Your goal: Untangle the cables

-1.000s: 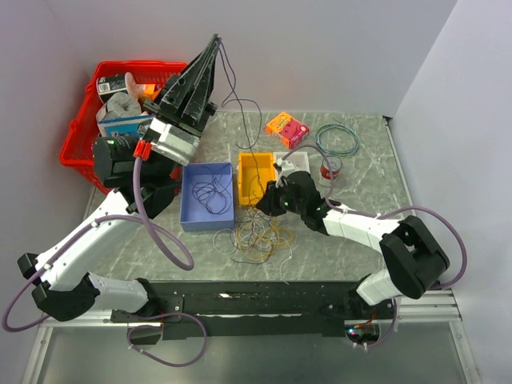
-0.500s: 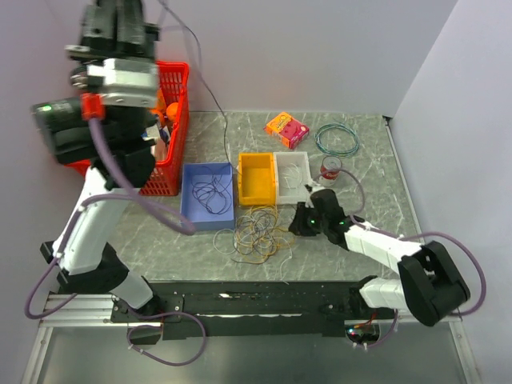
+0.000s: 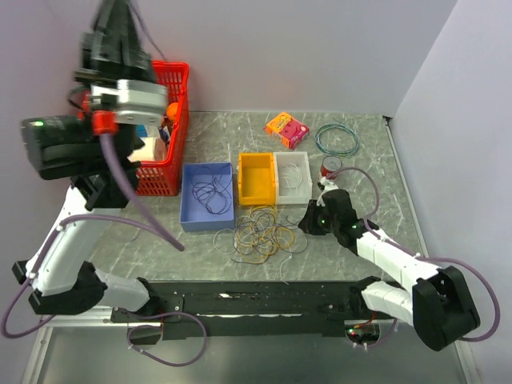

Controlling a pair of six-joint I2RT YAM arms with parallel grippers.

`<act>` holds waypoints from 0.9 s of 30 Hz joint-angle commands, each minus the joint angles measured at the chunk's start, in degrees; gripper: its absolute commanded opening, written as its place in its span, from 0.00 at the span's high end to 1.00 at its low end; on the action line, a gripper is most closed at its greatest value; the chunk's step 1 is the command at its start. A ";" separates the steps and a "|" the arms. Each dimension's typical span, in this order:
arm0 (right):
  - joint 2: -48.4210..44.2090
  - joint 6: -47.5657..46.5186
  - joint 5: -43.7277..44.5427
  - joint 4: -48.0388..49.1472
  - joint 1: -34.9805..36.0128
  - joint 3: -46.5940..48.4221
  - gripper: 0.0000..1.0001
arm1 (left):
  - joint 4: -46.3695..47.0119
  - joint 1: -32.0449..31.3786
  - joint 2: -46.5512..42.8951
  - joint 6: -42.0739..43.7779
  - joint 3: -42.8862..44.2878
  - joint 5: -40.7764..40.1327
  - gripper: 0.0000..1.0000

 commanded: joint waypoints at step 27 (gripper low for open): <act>-7.33 -3.90 -1.54 -0.69 -0.15 1.67 0.82 | -6.92 24.87 -5.33 -20.67 -32.85 0.05 0.99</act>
